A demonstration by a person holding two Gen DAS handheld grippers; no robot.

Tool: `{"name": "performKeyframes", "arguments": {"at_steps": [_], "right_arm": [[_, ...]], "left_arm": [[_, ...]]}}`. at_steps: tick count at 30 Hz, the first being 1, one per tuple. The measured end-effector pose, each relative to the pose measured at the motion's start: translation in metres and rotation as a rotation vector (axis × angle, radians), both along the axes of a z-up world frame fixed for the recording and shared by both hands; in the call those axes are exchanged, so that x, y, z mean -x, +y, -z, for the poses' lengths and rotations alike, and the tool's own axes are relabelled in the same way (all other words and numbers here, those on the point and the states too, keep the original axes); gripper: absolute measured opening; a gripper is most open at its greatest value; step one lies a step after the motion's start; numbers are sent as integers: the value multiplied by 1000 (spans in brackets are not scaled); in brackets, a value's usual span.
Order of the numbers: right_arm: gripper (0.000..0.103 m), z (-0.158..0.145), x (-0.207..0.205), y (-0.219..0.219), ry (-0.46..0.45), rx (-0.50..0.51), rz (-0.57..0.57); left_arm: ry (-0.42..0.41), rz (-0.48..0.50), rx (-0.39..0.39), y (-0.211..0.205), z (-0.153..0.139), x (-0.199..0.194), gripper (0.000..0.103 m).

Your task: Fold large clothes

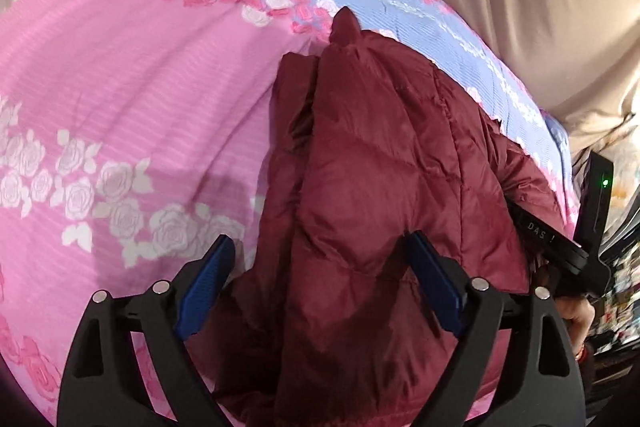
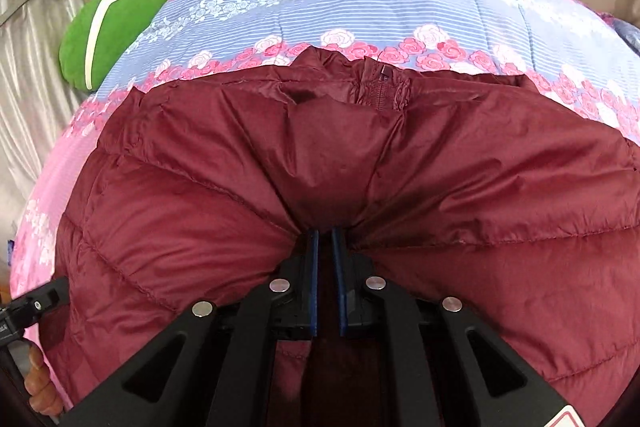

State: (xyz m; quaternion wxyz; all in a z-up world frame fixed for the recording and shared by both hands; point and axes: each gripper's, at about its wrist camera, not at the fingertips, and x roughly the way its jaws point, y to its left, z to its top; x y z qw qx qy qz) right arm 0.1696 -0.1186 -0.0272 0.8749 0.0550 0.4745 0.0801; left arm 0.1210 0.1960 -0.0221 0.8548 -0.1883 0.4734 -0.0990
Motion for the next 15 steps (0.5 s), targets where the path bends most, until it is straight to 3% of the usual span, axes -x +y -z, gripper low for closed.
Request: {"name": "performKeyframes", "arguments": {"at_steps": [2,4,5,7,10,15], "right_arm": [[10,1,0,3,-13,16,-4],[10,1,0,2,-18,15,-6],[10,1,0,0,-17,3,-6],[10,0,-2,-4,-8,-28,-1],[14,-16,9,-19,19,-89,58],[15,-62,70,-31,-49,-98,-21]], "left_arm": [[-1,6,6,-5,-1,0,75],[11,45,36,-9,-1,-1,52],[12,50,47,-11,-2,-1,47],[-6,66,32,-15,-8,-1,21],[-55,83,19,-18,-25,4,9],[-119,98,52,-20,-52,19,7]]}}
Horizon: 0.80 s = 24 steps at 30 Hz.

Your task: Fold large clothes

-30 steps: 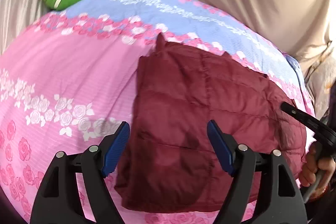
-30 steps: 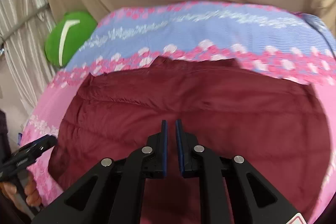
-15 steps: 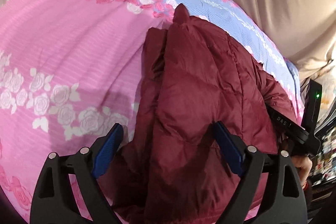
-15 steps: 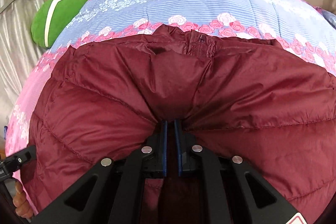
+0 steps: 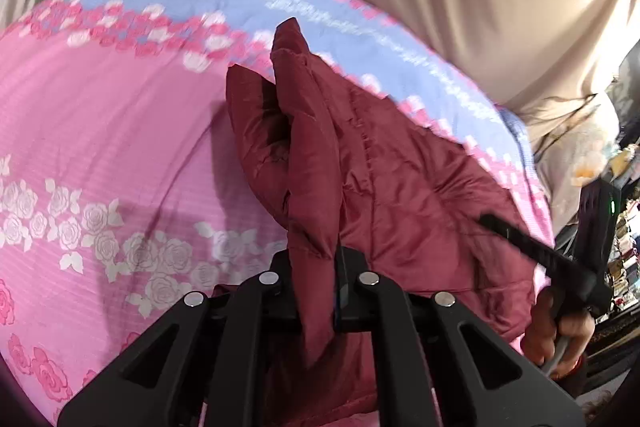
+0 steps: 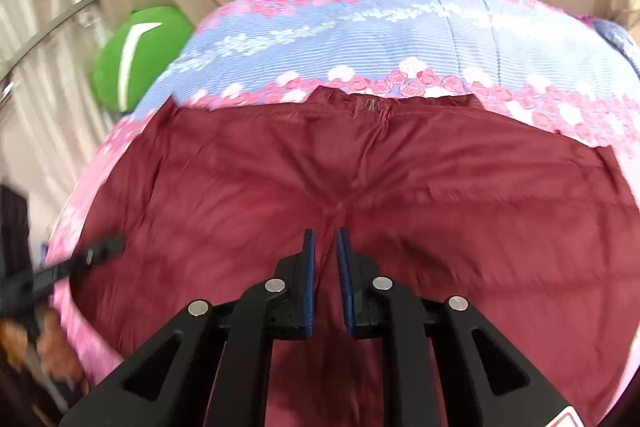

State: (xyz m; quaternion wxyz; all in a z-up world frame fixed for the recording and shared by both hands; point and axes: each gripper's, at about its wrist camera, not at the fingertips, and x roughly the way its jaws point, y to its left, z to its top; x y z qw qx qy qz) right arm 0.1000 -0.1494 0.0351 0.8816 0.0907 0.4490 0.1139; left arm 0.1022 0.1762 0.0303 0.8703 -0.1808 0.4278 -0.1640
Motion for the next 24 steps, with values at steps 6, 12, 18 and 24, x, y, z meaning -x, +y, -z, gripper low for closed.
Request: {"name": "performKeyframes", "arguments": {"at_steps": [6,12,18,24], "right_arm": [[14,43,26,2,133,-34,-48],[11,60,14,5,117,-82,-67],[8,64,-1,17,104,-107,-92],[11,40,12,-24,74,-248,-27]], "left_arm": [[-93,64,-2,-24,-35,12,7],[-168,101,-30,-57,-59,20,7],[-216,167,-34,-92,-71,26,7],[-239,200,-49,-117,-80,29,7]]}}
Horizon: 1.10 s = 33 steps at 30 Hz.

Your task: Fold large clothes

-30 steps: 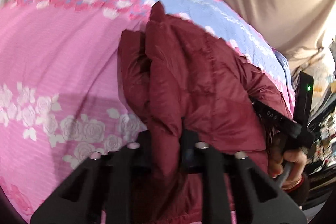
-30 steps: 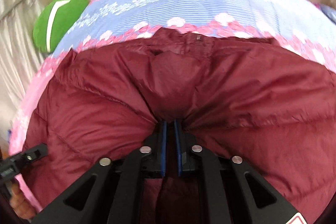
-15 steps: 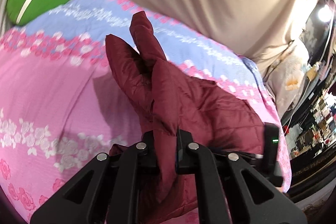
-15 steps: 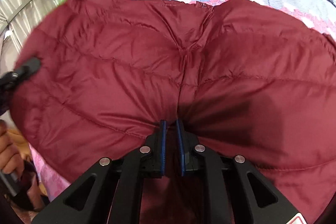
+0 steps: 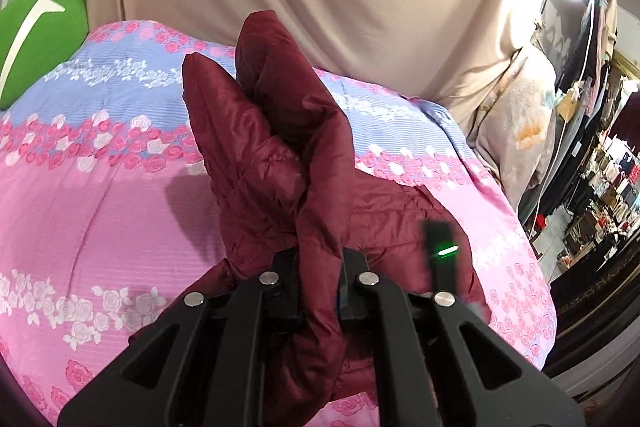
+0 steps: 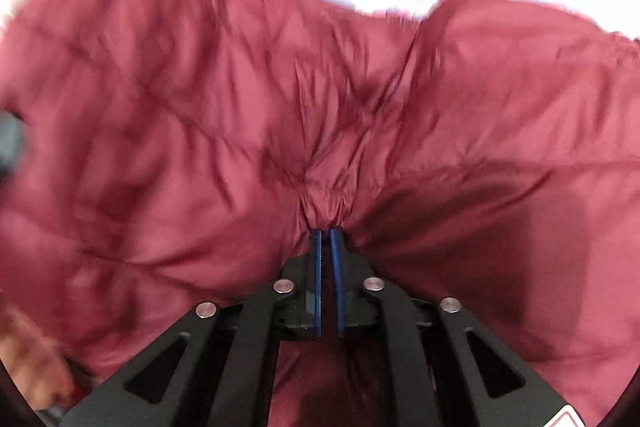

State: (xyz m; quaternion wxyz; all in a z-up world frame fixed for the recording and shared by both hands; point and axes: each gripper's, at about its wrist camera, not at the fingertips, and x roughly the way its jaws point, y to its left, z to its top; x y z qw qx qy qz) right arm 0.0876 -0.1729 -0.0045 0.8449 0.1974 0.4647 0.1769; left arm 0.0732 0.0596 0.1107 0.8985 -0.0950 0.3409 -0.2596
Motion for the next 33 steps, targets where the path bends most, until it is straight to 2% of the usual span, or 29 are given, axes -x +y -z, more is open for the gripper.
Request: {"name": "performKeyframes", "arguments": {"at_steps": [2,4,8,11,12,18,19,21,24,26,30,32,33], "right_arm": [[11,-22,1,-20,-50,11,44],[11,-31,-13,-36,-47,29,67],[11,-3,-75,-45,96,0,60],[3,21,-108,-32,157,-7,32],[0,25,-116,-24,170,-27,28],[0,36,-144,-8,199,-165,11],[2,31,-140,-11,202,-172,16],[11,17,-122,-19,169,-175,10],[11,-13,-78,-47,81,-158,3],[11,-22,-36,-71,54,-116,16],[9,-10,29,-108,59,29,130],[8,5,35,-117,85,-57,138],[4,11,32,-118,94,-77,140]], "left_arm": [[0,-3,-1,1,-1,1,7],[1,-7,4,1,-2,2,7],[-1,0,11,-5,-4,2,7],[-11,14,-2,-11,-6,4,7],[-14,20,-7,-12,-6,4,7],[-3,53,-36,-33,0,-8,7],[1,62,-32,-36,0,-10,7],[4,76,-30,-41,-1,-11,7],[2,87,-35,-46,-1,-9,7],[1,101,-39,-52,-2,-8,7],[-15,152,-59,-77,-5,-5,7],[-8,181,-65,-92,-3,-6,7],[-3,191,-69,-100,-2,-6,7]]}}
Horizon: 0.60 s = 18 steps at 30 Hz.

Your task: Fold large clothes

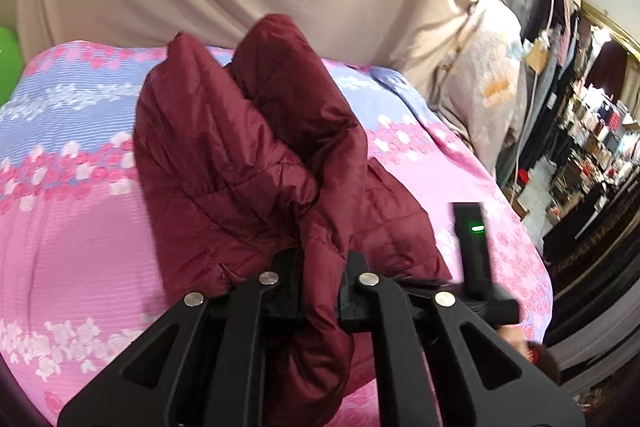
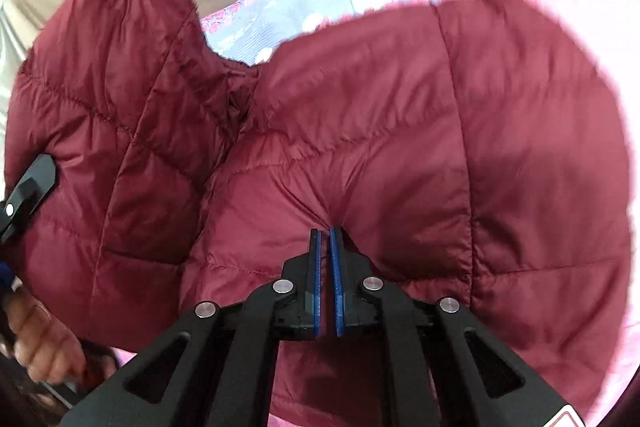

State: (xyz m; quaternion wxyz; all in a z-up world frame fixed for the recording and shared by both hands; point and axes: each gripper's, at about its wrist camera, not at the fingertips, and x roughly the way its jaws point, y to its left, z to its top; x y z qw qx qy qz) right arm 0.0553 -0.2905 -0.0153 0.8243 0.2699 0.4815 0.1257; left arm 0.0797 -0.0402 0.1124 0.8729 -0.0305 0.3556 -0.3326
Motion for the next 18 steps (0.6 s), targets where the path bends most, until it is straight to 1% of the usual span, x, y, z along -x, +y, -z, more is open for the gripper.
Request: {"name": "performKeyframes", "arguments": {"at_steps": [1,3,5,8,9,10,11,12,13,14,15,16,18], "right_arm": [[0,6,-5,1,7,-11,-1],[0,15,-17,8,17,-51,-28],[0,18,-23,16,14,-50,-52],[0,20,-30,17,19,-91,-53],[0,18,-25,12,20,-103,-46],[0,15,-21,9,20,-110,-32],[2,5,-11,-1,4,-120,-7],[8,-3,-4,-8,-16,-122,7],[8,-15,8,-18,-47,-102,32],[9,-31,30,-36,-85,-40,84],[10,-37,42,-47,-95,-15,117],[11,-42,60,-66,-98,4,171],[11,-38,75,-86,-70,10,223]], "left_arm": [[2,11,-7,-9,1,0,7],[0,25,-18,-21,1,3,7],[-16,50,-29,-37,-3,9,7],[-29,85,-51,-63,-2,13,7],[-26,94,-59,-72,0,13,7],[-21,101,-66,-80,3,11,7],[-11,109,-74,-91,7,9,7],[-6,112,-82,-98,9,6,7],[-2,117,-94,-106,13,4,7],[3,119,-98,-111,14,2,7],[9,121,-103,-115,16,1,7],[11,124,-107,-118,18,1,7],[19,134,-112,-128,22,-1,7]]}}
